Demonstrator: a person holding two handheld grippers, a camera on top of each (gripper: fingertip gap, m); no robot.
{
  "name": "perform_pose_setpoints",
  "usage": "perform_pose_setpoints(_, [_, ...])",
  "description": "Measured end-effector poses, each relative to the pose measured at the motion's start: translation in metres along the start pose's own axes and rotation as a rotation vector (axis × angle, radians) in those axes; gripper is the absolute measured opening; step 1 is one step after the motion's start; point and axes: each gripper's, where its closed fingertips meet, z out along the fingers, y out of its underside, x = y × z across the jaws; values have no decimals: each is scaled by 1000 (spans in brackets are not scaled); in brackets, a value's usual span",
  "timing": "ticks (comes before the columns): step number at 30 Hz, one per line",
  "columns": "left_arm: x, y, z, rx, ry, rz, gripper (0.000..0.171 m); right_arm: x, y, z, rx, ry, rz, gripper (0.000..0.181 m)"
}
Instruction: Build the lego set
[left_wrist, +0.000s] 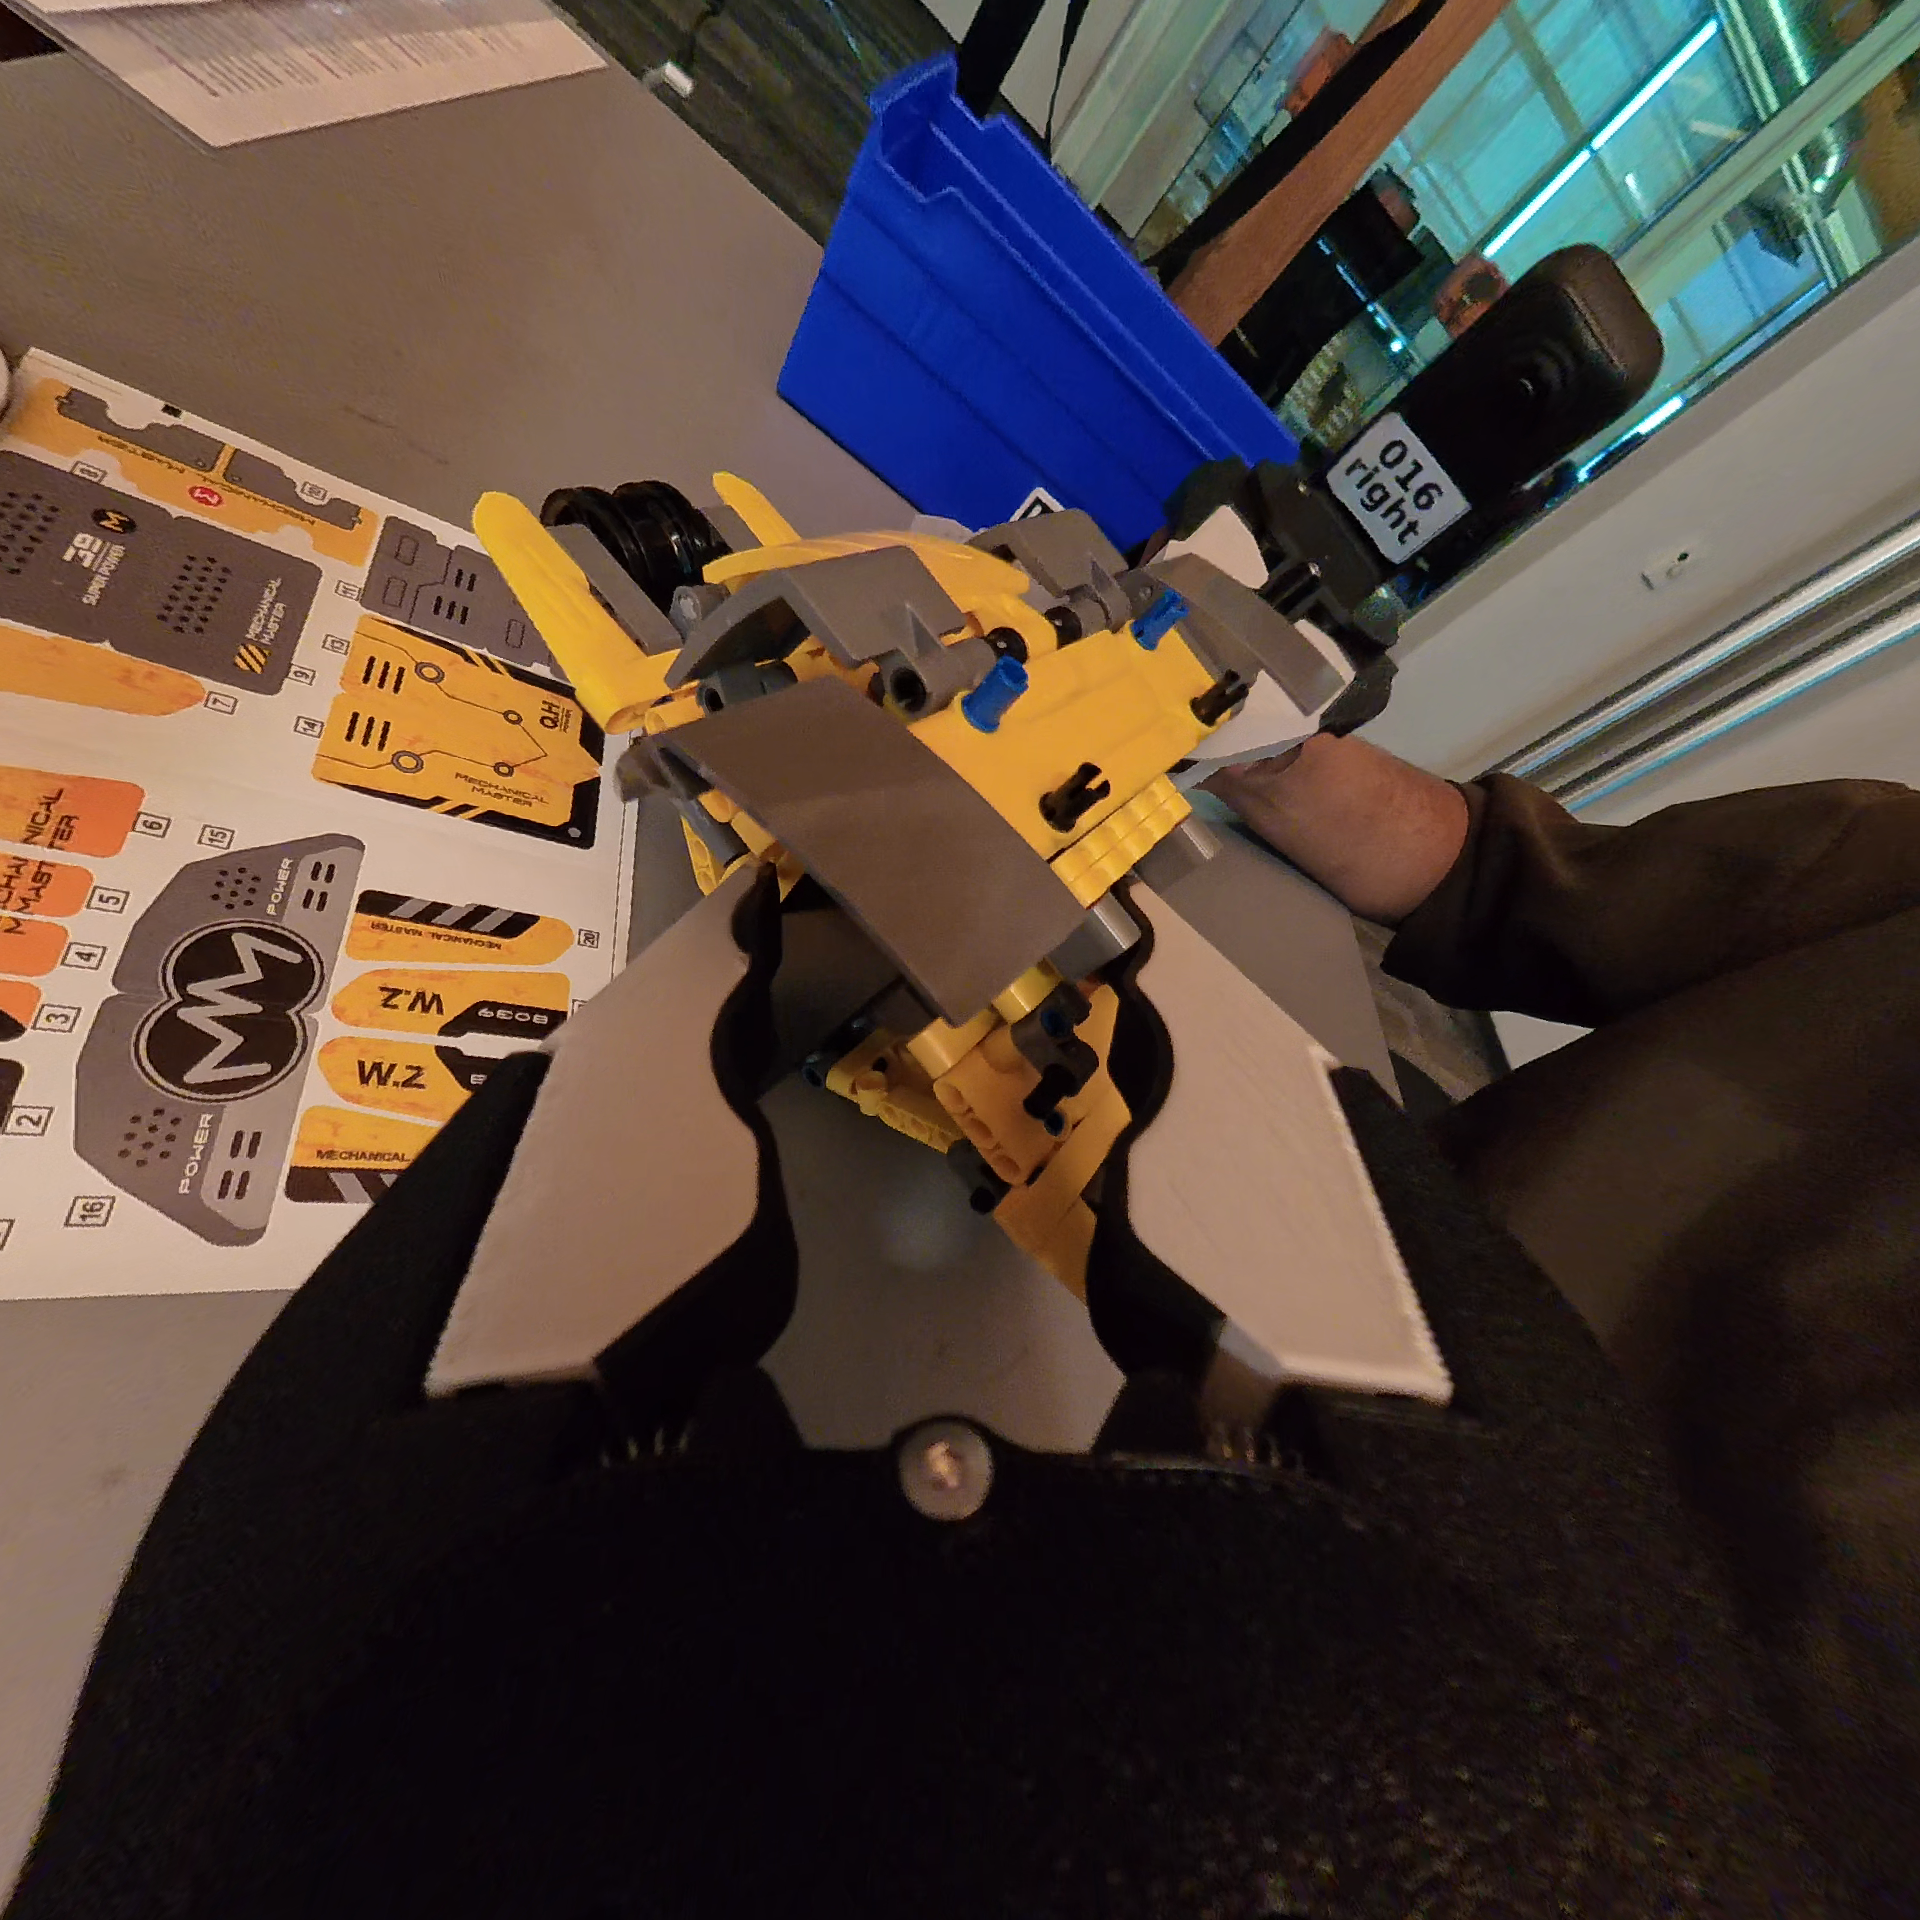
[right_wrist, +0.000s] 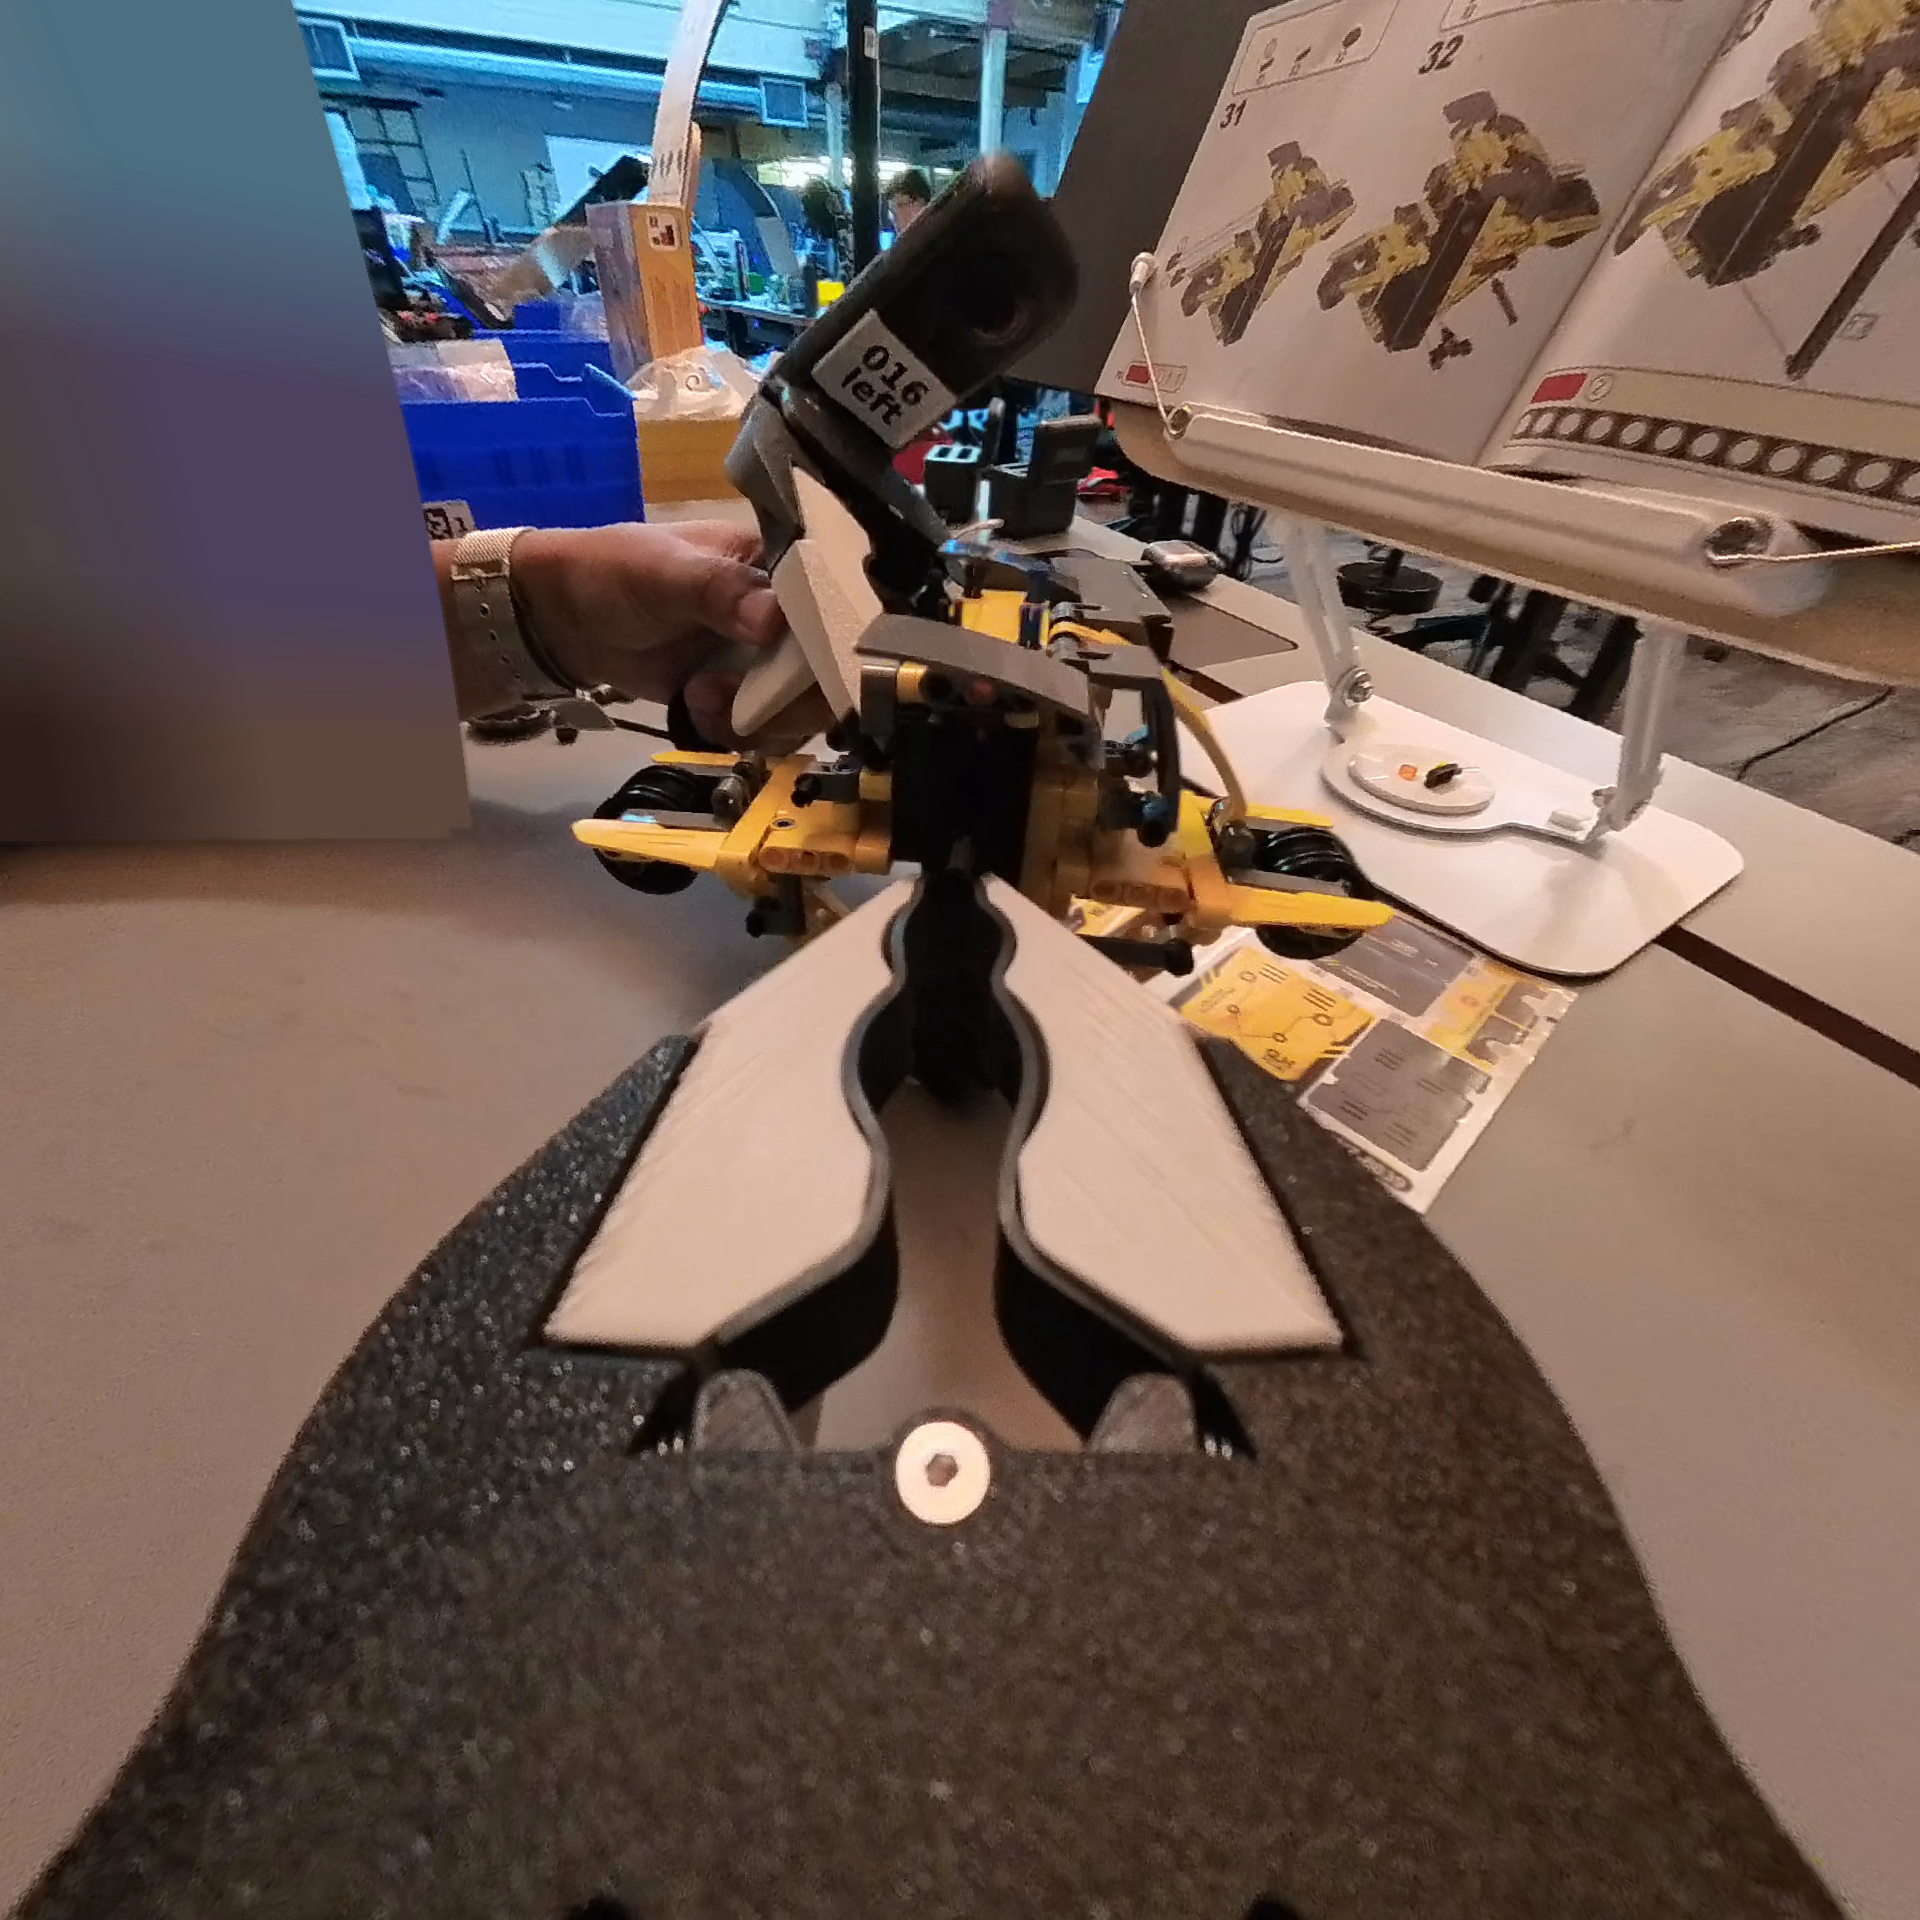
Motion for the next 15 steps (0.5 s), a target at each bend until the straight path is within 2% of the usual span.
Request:
perform_pose_setpoints(9, [10,8,-9,-47,109,-83,57,-17,-10,5,65,-55,-3,7])
perform_pose_setpoints(15, [13,12,-12,-54,135,-82,57,-24,-11,6,62,26,-151,6])
